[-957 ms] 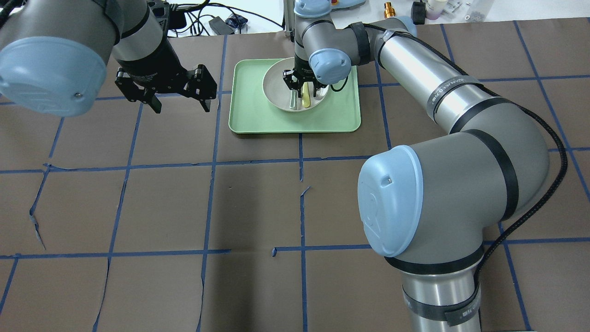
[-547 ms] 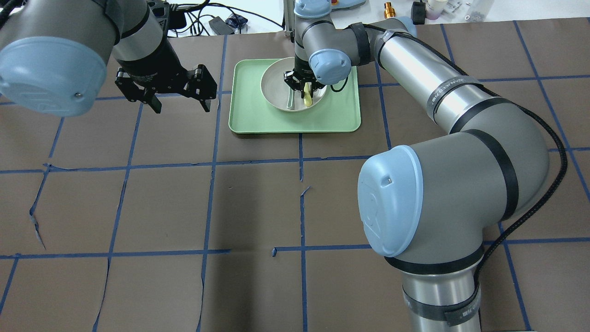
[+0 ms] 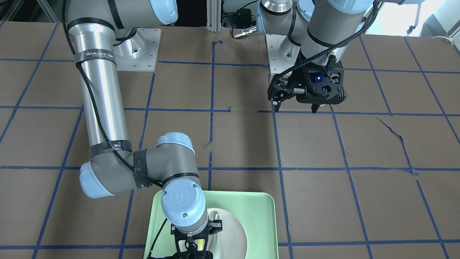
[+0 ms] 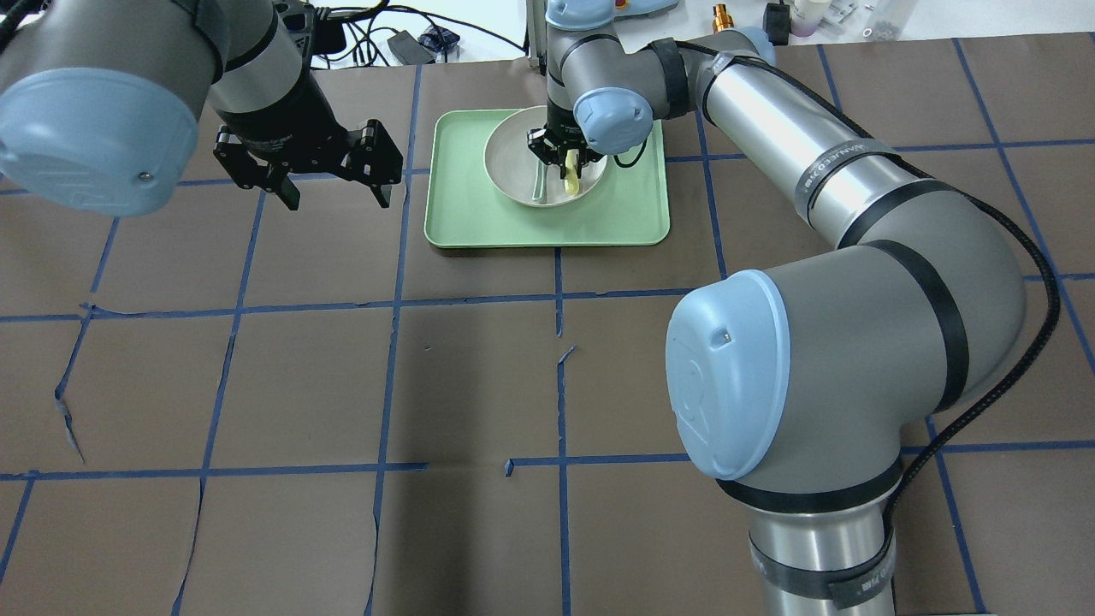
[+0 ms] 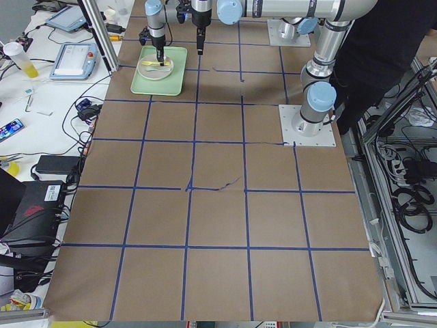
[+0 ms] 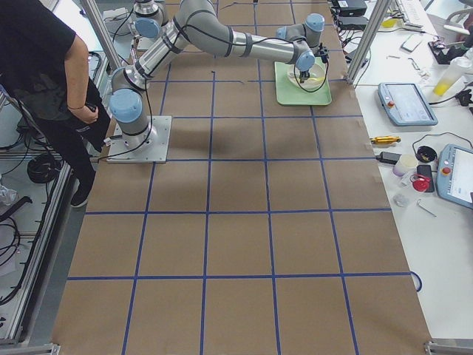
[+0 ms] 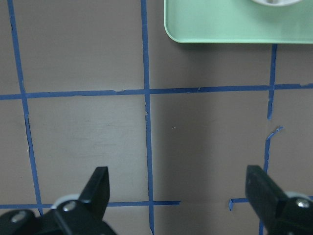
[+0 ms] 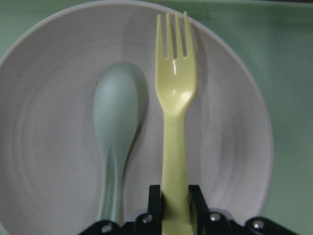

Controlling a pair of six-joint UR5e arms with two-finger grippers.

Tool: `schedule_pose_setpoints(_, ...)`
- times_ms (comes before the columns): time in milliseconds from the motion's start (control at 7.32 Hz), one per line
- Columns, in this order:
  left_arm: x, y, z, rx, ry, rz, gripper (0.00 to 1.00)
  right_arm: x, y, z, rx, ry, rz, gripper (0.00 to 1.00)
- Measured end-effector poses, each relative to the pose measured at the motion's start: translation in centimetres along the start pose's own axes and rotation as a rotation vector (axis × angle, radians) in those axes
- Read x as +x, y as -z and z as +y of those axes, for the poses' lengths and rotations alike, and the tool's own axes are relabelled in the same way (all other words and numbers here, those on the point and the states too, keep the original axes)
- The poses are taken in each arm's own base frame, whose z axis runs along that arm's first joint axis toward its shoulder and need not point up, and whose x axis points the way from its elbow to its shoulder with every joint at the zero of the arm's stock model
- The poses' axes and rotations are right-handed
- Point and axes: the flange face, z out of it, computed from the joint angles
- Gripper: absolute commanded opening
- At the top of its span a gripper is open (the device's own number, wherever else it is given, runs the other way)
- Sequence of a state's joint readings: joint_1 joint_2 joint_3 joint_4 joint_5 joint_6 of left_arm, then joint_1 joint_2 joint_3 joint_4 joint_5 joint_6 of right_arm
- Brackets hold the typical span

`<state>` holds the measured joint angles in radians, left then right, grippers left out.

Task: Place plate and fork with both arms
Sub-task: 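Lift the yellow fork with the right gripper and move it beside the plate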

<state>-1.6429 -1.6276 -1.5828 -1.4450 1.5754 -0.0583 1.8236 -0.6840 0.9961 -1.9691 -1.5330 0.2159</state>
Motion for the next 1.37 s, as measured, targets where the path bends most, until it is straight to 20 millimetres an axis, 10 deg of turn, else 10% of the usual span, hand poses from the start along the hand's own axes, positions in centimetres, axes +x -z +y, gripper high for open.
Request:
schedule_pose_setpoints(410, 0.0, 0.1, 0.0, 0.003, 0.0, 0.0, 1.0, 2.1, 4.0, 1.8, 0.025, -0.02, 0.024, 0.02)
schedule_pose_setpoints(820, 0.0, -0.1, -0.1, 0.003, 0.0, 0.0, 1.0, 9.0, 2.0, 2.0, 0.002, -0.009, 0.024, 0.02)
schedule_pose_setpoints(1230, 0.0, -0.2, -0.1, 0.0, 0.0, 0.0, 1.0, 10.7, -0.9, 3.2, 0.007, 0.013, -0.025, 0.08)
schedule_pose_setpoints(1367, 0.0, -0.3, -0.1, -0.002, 0.001, 0.0, 1.0, 10.7, -1.4, 3.2, 0.005, 0.014, -0.028, 0.67)
